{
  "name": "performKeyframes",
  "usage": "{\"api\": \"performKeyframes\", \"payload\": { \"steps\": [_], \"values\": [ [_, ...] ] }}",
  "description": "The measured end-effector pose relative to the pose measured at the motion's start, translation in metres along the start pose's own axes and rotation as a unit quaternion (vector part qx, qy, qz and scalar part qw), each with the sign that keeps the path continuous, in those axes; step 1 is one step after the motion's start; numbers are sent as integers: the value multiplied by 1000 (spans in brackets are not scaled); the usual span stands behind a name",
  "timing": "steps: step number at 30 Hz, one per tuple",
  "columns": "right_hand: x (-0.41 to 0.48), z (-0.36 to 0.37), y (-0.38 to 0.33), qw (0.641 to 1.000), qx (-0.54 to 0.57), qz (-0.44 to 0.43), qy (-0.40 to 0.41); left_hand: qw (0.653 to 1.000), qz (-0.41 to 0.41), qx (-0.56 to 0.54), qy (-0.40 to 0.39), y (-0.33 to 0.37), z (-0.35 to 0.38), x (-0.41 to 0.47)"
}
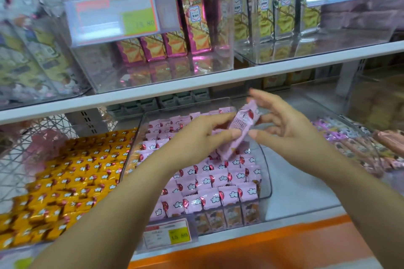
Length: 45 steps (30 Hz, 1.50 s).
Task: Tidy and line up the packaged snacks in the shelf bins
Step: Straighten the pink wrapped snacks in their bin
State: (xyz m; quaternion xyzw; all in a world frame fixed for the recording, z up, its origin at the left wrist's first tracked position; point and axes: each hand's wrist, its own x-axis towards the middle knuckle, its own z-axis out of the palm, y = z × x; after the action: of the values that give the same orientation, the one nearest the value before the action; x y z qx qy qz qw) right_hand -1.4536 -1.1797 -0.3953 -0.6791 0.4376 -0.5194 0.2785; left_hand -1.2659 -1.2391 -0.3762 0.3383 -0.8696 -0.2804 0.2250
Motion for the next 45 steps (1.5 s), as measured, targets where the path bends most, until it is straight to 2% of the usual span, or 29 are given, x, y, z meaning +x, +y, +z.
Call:
{"api": "performKeyframes", "payload": {
  "steps": [3, 7, 12, 15, 18, 22, 25, 33, 37, 41, 45],
  "values": [
    [-4, -1, -9, 998, 66, 6, 5, 998, -6, -55, -35, 8, 0, -7],
    [-9, -1, -8, 991, 125, 29, 30, 988, -36, -143, -36, 17, 6, -12],
    [-13, -6, -8, 990, 125, 35, 59, 993, -82, -73, 51, 9, 18, -20],
    [-17, -9, -10, 995, 88, 36, 40, 993, -88, 7, 82, 3, 28, -35],
    [-23, -9, -14, 999, 41, 27, 10, 996, -58, 48, 47, -1, 34, -48],
    [-26, -12, -20, 1000, -8, 4, 9, 991, -33, 127, -15, -1, 40, -54],
    [-28, -13, -22, 999, -48, 5, -6, 977, -21, 211, -8, 0, 50, -53],
    [-32, -17, -20, 997, -77, 21, -13, 982, 2, 184, 49, -10, 57, -65],
    [-34, -17, -17, 993, -111, 16, -40, 985, 5, 169, 43, -11, 57, -67],
    [-39, -4, -10, 959, -259, 2, -110, 988, 7, 149, 37, -12, 56, -67],
    [-44, 0, -12, 913, -393, -24, -106, 985, 11, 167, 40, -11, 58, -67]
  ]
}}
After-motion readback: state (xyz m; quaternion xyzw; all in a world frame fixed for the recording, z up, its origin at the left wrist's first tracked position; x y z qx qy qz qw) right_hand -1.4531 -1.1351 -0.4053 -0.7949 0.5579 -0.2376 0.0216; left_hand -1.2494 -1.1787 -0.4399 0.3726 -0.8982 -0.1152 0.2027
